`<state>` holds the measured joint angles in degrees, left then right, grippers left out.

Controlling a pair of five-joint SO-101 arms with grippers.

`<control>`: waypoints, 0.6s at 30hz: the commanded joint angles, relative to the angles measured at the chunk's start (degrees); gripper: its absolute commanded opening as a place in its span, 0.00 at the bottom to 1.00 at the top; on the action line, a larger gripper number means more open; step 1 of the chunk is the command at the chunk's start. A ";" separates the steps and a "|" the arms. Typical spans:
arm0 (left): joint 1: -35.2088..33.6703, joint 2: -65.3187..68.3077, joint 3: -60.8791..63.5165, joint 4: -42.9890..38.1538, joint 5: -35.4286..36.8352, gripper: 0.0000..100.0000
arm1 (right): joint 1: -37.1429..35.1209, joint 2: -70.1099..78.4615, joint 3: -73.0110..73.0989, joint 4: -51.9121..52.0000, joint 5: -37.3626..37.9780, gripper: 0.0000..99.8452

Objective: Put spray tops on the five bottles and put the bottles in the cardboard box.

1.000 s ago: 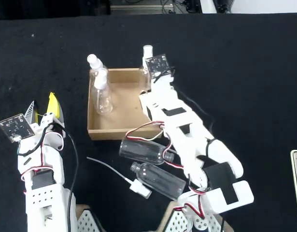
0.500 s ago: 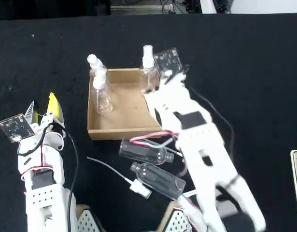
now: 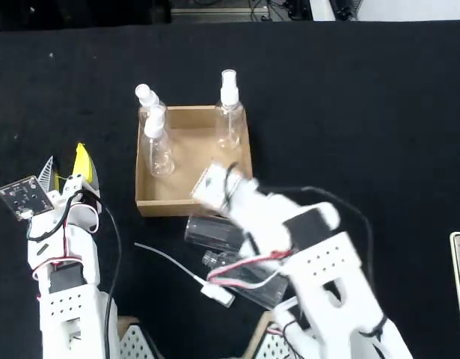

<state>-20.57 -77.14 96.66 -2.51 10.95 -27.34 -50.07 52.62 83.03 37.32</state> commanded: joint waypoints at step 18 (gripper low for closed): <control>0.04 -0.44 1.27 1.23 0.26 0.18 | -12.48 -1.63 16.13 -9.58 -6.33 0.22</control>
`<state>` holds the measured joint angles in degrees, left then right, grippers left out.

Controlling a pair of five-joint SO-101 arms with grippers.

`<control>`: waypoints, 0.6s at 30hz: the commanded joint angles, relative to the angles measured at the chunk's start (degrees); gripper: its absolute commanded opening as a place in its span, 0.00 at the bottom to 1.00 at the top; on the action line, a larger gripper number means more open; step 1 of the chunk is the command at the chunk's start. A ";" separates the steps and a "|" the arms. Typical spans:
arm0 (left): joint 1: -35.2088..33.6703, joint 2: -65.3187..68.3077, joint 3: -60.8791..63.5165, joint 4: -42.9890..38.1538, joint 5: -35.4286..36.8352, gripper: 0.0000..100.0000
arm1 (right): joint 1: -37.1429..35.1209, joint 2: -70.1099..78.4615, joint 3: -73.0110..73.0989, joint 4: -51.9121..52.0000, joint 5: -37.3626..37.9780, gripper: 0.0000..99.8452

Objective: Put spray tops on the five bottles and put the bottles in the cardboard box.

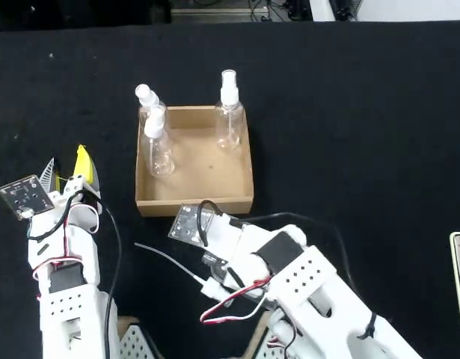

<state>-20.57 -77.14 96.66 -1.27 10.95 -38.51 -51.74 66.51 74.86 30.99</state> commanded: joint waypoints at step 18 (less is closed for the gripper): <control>0.22 -0.18 1.27 0.09 -3.87 0.18 | -1.85 0.13 3.47 -2.11 5.80 0.22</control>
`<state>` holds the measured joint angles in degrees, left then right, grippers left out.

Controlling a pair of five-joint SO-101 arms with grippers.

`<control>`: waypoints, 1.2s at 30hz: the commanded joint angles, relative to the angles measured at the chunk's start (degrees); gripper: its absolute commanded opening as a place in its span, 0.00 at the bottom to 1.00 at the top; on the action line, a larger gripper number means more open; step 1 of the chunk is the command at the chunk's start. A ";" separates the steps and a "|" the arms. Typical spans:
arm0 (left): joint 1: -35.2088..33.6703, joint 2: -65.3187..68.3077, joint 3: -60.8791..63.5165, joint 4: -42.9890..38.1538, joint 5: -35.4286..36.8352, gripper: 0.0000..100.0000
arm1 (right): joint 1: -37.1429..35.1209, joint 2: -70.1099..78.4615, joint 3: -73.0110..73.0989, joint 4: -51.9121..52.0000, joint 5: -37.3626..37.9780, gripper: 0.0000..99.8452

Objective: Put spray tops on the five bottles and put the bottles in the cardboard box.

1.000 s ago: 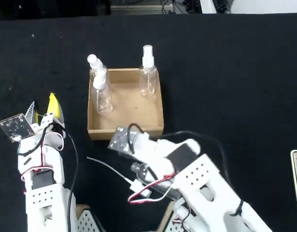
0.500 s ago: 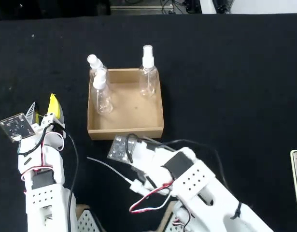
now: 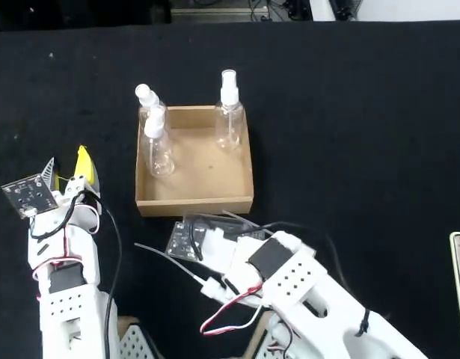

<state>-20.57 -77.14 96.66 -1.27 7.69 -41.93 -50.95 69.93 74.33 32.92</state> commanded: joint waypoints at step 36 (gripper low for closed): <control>0.48 -0.18 1.27 0.09 -0.88 0.18 | 77.63 13.93 -19.65 -12.57 14.59 0.13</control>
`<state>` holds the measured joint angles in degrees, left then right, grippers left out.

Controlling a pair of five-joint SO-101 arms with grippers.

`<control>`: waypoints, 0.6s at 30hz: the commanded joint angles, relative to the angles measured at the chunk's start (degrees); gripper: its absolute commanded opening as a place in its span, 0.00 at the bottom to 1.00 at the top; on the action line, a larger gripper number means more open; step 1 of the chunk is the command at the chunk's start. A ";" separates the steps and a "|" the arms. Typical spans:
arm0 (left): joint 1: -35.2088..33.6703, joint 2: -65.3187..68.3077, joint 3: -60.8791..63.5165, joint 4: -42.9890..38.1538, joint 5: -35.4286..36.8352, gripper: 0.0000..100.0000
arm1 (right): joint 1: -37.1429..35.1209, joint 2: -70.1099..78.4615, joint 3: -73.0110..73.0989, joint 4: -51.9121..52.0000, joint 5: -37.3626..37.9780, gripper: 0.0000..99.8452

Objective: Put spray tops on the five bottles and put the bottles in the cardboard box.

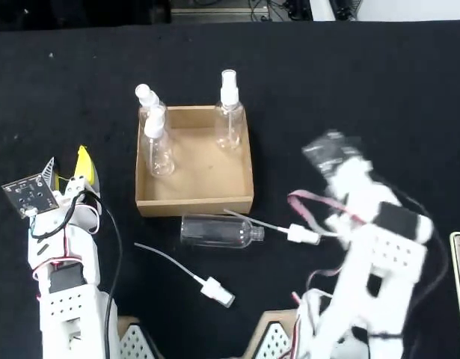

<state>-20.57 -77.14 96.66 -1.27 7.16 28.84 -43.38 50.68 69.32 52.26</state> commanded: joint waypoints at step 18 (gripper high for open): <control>0.22 -0.18 1.27 0.18 -0.35 0.18 | 12.13 32.04 -22.81 2.02 -6.77 0.36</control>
<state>-20.57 -77.14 96.66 -1.27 7.16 39.38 -11.56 32.22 69.14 44.70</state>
